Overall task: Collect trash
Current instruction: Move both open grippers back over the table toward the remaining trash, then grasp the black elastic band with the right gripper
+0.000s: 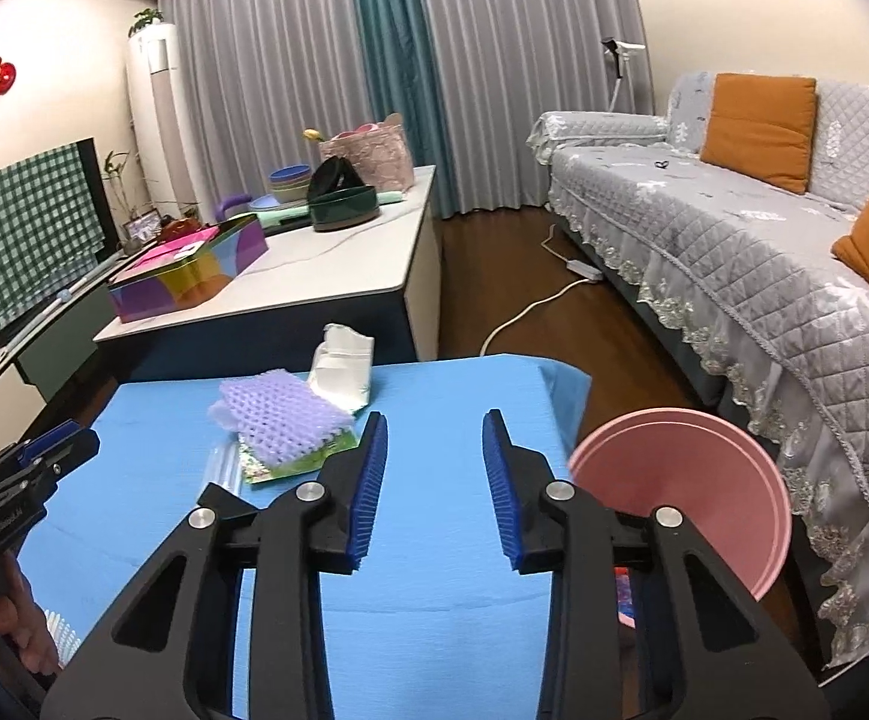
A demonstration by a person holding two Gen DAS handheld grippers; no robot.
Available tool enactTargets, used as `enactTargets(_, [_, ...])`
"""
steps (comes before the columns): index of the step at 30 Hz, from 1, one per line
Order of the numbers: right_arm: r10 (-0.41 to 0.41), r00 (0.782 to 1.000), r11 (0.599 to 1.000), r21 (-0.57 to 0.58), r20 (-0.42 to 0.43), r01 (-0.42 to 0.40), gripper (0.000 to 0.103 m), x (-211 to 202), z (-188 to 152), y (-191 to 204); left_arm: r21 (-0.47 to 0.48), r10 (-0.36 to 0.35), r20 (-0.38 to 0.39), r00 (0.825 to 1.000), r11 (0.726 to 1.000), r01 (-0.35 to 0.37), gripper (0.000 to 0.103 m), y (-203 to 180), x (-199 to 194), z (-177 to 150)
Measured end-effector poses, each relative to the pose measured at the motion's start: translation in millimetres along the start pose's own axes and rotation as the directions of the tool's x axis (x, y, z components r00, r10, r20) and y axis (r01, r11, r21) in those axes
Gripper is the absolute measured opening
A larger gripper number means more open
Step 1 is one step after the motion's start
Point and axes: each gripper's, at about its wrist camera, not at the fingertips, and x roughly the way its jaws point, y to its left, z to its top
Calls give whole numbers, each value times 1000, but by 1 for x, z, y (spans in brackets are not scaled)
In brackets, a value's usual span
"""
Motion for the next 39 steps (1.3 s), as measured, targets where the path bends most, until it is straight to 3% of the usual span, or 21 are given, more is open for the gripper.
enactTargets(8, [75,994,997,-7,-73,-76,33,39,-12,32,-58,56,-31,998,997,-58,38,35,6,-11])
enactTargets(15, [163,971,983,-57,-177,-176,35,88,-33,79,-119,97,-42,994,988,-102,38,65,11,-14])
enactTargets(22, [228,937,958,-112,-264,-264,55,126,-54,117,-151,112,-67,991,981,-121,37,82,24,-20])
enactTargets(30, [223,926,944,-168,-305,-283,57,143,-66,132,-144,92,-99,991,984,-106,37,80,49,-28])
enactTargets(33, [230,920,940,-172,-318,-295,51,145,-70,130,-148,78,-116,990,984,-94,37,75,60,-30])
enactTargets(35, [251,911,937,-154,-328,-314,35,145,-72,126,-144,70,-123,990,986,-88,37,71,66,-32])
enactTargets(37, [254,913,937,-153,-319,-314,26,142,-70,122,-141,59,-135,989,987,-79,37,65,74,-33])
enactTargets(39, [257,910,938,-143,-325,-316,23,141,-69,118,-141,43,-157,987,988,-66,37,58,83,-36])
